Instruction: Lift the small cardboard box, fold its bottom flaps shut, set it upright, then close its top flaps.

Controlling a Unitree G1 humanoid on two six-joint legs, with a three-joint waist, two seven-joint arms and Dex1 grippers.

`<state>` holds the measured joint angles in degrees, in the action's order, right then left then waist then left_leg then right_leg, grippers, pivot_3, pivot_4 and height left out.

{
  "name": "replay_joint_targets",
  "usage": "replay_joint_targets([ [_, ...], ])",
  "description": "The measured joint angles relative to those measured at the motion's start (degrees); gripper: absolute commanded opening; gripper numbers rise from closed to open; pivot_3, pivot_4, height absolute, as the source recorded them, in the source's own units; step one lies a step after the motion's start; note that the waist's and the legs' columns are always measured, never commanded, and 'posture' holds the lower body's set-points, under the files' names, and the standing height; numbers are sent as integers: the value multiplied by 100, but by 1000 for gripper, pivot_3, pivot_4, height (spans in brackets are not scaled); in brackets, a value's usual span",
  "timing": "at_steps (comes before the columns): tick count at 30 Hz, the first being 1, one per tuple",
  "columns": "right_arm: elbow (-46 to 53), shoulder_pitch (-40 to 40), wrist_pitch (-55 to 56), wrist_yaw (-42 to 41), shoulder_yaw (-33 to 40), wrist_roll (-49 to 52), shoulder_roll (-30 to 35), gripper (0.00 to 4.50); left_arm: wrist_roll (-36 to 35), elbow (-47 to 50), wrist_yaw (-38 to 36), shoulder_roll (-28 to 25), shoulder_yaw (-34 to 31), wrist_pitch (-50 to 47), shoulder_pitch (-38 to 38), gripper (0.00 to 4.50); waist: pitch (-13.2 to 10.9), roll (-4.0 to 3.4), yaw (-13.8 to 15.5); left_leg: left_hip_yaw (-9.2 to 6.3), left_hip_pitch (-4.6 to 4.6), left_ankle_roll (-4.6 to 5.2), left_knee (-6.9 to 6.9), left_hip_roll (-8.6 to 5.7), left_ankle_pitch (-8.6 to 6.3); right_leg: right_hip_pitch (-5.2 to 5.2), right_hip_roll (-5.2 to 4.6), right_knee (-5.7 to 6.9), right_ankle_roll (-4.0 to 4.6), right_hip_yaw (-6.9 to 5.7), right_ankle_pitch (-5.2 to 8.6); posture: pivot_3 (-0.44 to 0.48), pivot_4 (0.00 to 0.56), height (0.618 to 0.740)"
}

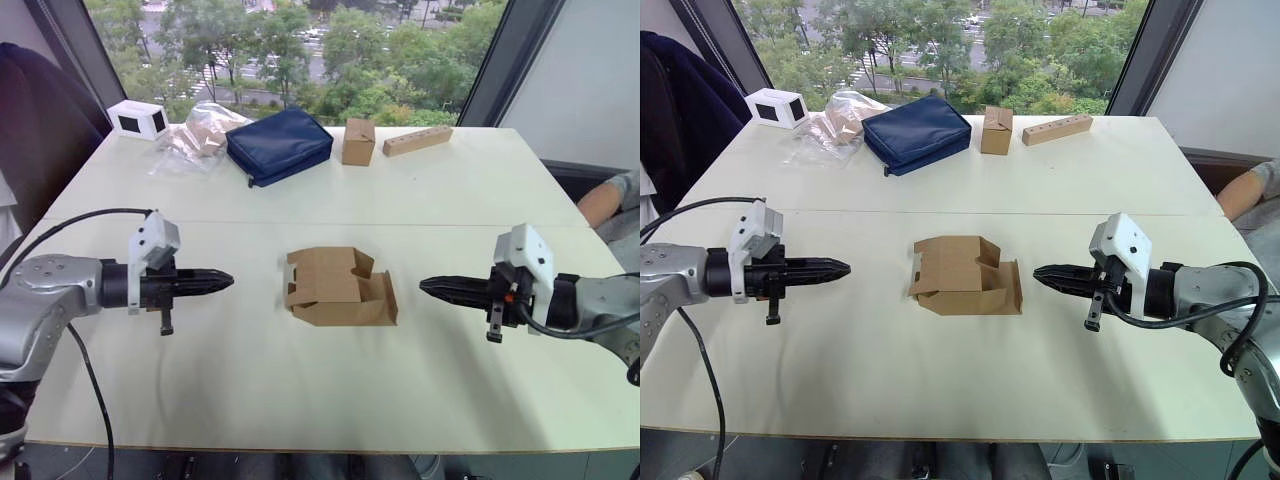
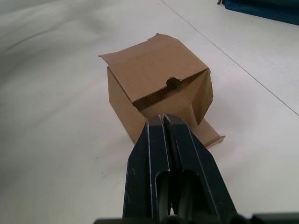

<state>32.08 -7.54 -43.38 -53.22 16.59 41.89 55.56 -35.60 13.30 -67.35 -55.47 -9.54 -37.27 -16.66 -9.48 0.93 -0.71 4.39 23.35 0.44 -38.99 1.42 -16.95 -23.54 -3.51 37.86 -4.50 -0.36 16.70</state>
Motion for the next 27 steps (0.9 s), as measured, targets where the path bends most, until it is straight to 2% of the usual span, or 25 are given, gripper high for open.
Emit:
replay_joint_targets([
  [9,-20,-54,4,16,-4,-7,0,0,-2,-197,12,153,230,-106,-253,139,0,0,2,1,0,0,-1,-2,0,0,3,1,-14,-2,-8,0,150,740],
  [13,4,-53,3,20,-8,-4,-1,0,-238,-205,-56,149,332,-660,-383,1243,0,0,3,1,0,1,-2,-3,0,2,6,1,-15,-2,-8,0,150,740],
  [18,60,-69,-21,130,-44,57,-40,0,-1207,-911,140,458,317,-2442,-1160,3277,0,1,27,0,2,5,-14,-5,-1,4,15,7,-22,-5,-9,0,150,740],
  [21,209,-27,-19,193,-67,75,-50,0,-1400,-1459,277,783,399,-3155,-1298,4463,-1,3,6,0,2,10,-14,-5,-4,3,22,9,-27,-4,-7,0,150,740],
  [23,240,31,-16,240,-88,62,-52,0,-1400,-1728,364,937,486,-3407,-1308,4463,-7,12,-10,1,4,9,-14,-1,-3,-1,27,11,-27,-3,-7,0,150,740],
  [27,303,68,-4,475,-201,1,-190,0,-1388,-2706,767,1745,469,-3905,-1752,4463,-6,13,47,-2,2,7,-22,-5,-1,4,28,18,-27,-3,-7,0,150,740],
])
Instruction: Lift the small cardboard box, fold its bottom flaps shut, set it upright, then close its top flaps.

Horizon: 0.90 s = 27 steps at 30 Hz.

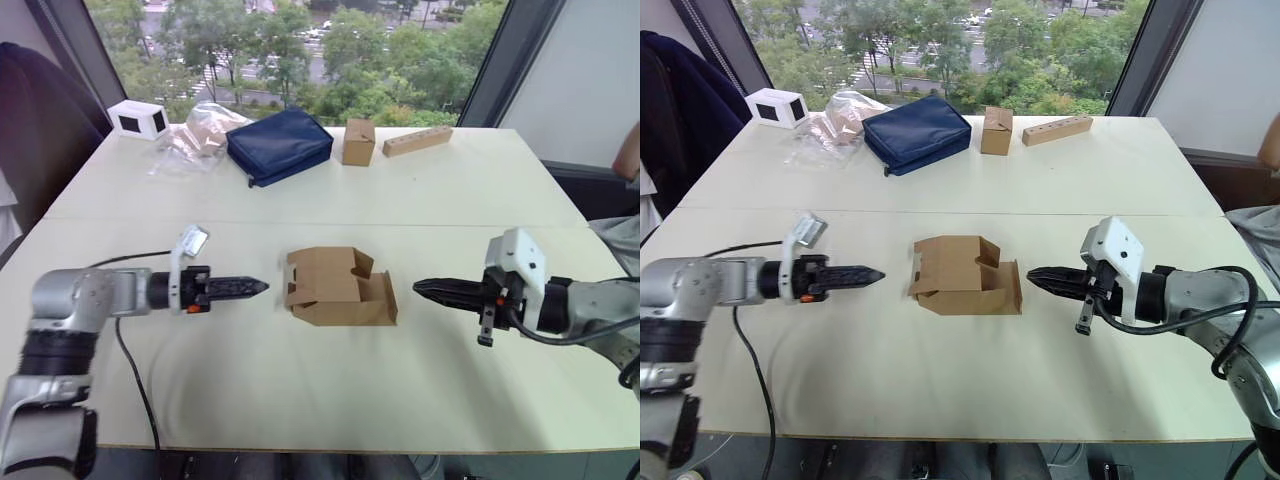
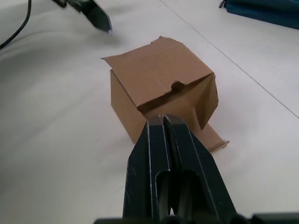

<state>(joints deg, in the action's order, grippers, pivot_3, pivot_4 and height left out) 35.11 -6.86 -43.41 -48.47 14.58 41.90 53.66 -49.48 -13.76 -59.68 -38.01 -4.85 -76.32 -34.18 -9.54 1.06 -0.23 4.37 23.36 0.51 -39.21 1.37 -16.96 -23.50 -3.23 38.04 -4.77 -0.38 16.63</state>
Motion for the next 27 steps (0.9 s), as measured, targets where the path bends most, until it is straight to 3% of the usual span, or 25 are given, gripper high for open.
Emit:
replay_joint_targets([
  [5,205,136,-5,217,-15,4,-69,0,25,-935,342,535,-66,-354,-463,4463,-2,4,-21,0,4,0,0,0,0,-4,0,-1,-1,0,0,0,150,740],
  [11,371,418,-1,351,27,-58,-65,0,95,-1346,349,930,-17,-454,-593,4463,-2,4,-31,0,2,-4,0,1,2,-3,0,3,0,1,0,0,150,740],
  [27,739,559,-60,708,167,-5,-70,0,735,-2563,104,1798,166,303,-1393,4463,-2,4,77,0,3,-4,0,-3,2,-3,0,1,0,2,0,0,150,740],
])
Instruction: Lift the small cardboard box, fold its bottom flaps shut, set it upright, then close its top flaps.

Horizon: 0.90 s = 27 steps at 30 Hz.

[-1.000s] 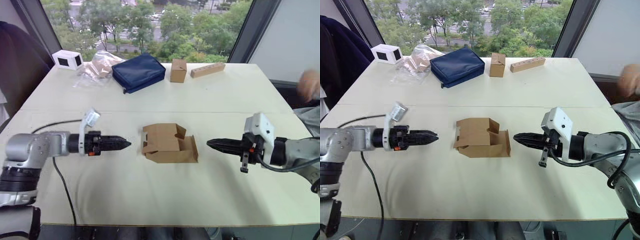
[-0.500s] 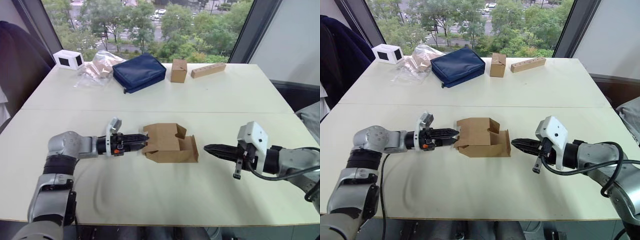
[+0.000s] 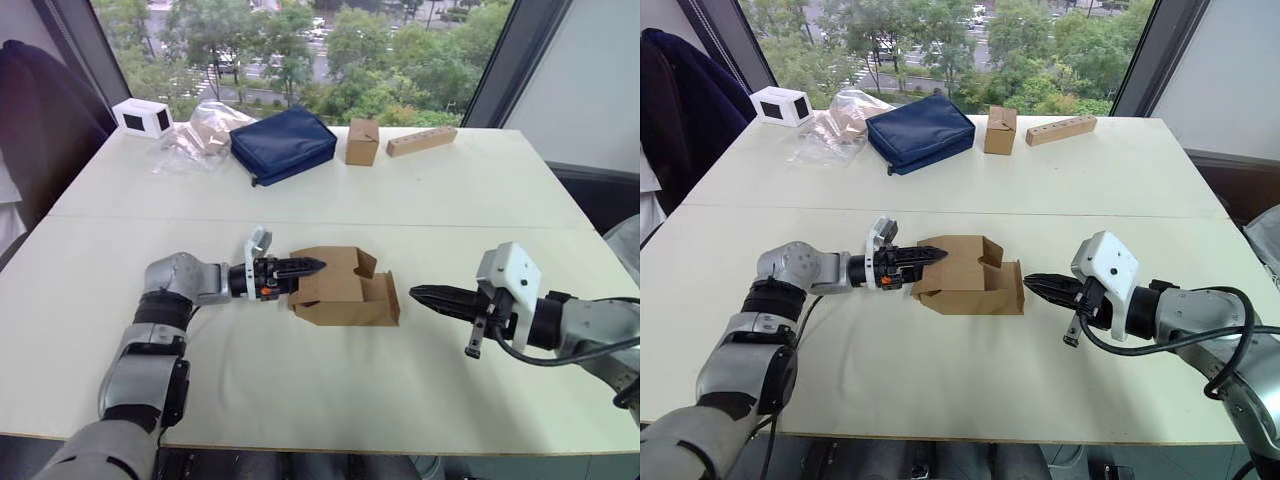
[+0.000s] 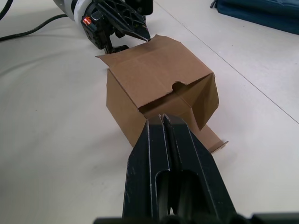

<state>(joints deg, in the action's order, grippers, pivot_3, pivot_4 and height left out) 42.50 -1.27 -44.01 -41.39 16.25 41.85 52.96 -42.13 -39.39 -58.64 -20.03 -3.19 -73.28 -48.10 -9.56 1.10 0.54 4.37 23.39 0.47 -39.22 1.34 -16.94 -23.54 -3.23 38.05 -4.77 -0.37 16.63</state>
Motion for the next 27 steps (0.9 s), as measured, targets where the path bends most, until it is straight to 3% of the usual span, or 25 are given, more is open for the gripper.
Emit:
replay_joint_targets([
  [4,27,36,-32,88,0,29,-7,0,145,-195,-59,72,10,60,-158,4463,0,0,9,0,0,0,0,-1,0,0,0,0,0,0,0,0,150,740],
  [7,67,39,-57,148,0,62,-9,0,200,-241,-117,110,12,116,-229,3800,0,0,10,0,0,0,0,-2,0,0,0,-1,0,0,0,0,150,740],
  [15,127,82,-63,284,0,109,-11,0,406,-258,-332,144,152,108,-234,644,0,0,9,0,0,1,0,-1,0,0,1,0,0,0,0,0,150,740],
  [17,127,82,-63,321,0,108,-14,0,408,-210,-422,143,164,97,-234,72,0,0,9,-1,0,1,0,-1,0,0,1,0,0,0,0,0,150,740],
  [22,127,80,-63,404,-3,119,-57,0,411,-146,-445,116,173,-26,-227,72,0,0,9,-1,0,1,0,-1,0,0,1,0,0,0,0,0,150,740],
  [27,39,-252,-47,751,-44,153,-515,0,197,677,-566,-163,116,-278,26,72,0,0,-49,0,-1,-2,0,5,1,-1,3,3,0,2,0,0,150,740],
])
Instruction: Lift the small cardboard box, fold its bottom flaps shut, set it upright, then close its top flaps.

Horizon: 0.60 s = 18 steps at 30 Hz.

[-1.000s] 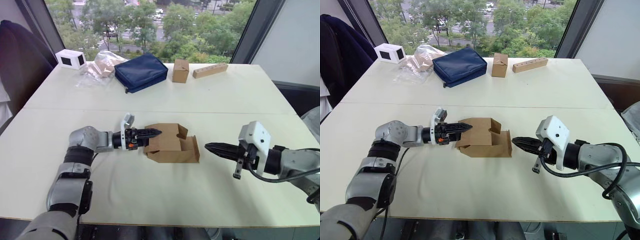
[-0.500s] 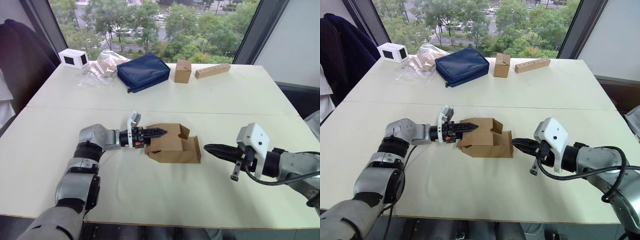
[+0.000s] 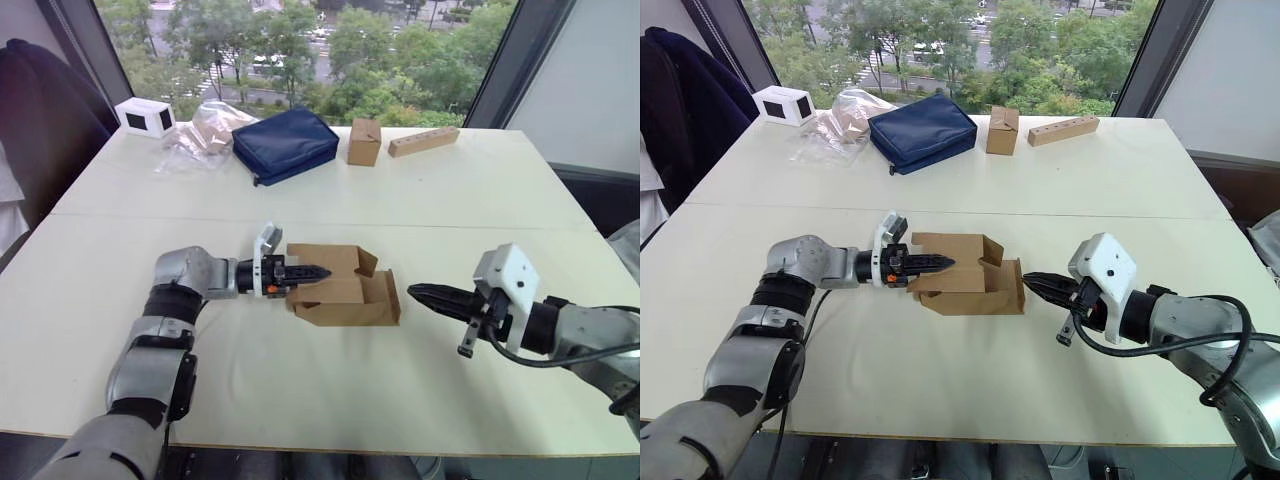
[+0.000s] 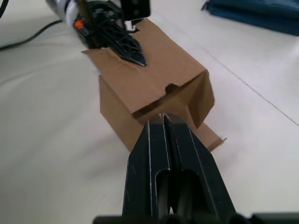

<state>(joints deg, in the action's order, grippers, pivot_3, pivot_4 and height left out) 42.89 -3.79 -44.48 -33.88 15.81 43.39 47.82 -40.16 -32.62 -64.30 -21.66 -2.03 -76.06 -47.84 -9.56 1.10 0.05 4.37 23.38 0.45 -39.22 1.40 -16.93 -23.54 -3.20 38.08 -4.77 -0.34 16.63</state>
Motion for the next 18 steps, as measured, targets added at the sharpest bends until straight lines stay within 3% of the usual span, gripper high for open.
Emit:
replay_joint_targets([
  [4,-470,-658,192,488,-229,-376,-421,0,-299,762,-64,-215,-167,-123,227,72,1,-2,-12,-1,0,-15,0,-1,9,0,-2,3,0,0,0,0,150,740],
  [9,-1489,-1480,578,1063,-1026,-1331,-1061,0,-637,1499,-42,-378,-324,-339,511,72,2,-3,-56,0,3,-30,2,-4,17,-4,-4,3,0,0,0,0,150,740],
  [18,-1822,-1722,1012,837,-2004,-1995,-1577,0,-948,1928,279,-377,-566,-486,734,72,2,-3,-75,0,2,-29,2,-3,17,-4,-3,4,0,0,0,0,150,740],
])
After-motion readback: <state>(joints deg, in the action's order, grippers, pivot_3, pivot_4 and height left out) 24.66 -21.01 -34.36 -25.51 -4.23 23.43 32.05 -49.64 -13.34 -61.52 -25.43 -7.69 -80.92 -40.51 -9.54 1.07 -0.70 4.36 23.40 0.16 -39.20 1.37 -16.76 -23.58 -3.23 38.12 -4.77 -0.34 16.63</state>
